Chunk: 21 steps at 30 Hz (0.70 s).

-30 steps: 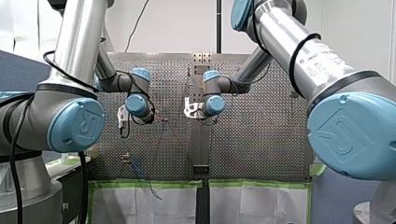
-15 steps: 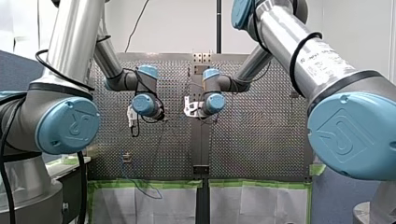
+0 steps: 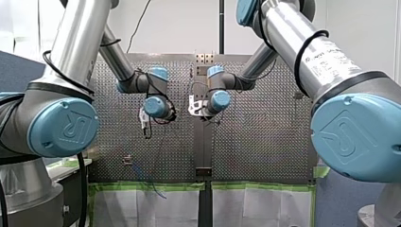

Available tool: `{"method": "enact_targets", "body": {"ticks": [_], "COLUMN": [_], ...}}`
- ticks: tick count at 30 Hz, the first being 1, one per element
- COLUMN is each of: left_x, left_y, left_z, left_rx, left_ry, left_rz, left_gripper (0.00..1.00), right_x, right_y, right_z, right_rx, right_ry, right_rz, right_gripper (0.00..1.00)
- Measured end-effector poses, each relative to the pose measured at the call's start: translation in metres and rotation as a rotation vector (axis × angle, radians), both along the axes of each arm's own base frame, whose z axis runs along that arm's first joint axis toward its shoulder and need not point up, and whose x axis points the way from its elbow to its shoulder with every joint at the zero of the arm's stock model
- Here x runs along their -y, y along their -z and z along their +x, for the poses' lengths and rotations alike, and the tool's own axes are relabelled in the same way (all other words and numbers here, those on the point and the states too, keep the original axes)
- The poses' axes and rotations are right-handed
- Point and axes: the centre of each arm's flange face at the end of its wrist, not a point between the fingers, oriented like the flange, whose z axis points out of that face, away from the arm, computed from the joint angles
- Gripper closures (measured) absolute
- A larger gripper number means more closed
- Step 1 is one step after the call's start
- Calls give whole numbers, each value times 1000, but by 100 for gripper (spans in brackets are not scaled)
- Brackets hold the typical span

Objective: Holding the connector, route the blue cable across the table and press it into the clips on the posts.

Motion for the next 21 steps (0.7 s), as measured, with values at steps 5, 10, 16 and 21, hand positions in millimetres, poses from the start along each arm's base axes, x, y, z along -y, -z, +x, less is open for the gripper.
{"method": "enact_targets", "body": {"ticks": [5,10,16,21], "left_x": [5,8,12,20], "left_y": [11,26,39,47], "left_z": [14,21,25,35], "left_rx": [-7,-30,-51,-58], "left_ry": [-4,0,8,13], "left_rz": [-6,-10,-8,-8], "left_gripper": [0,0,0,0], "right_x": [0,1,2,1], "right_y": [2,-1,-1,-1], "right_z": [-3,-5,-5,-4], "right_rx": [-2,2,5,8], "right_ry": [4,8,5,-7], "right_rz": [8,5,4,6], "right_gripper": [100,100,100,100]}}
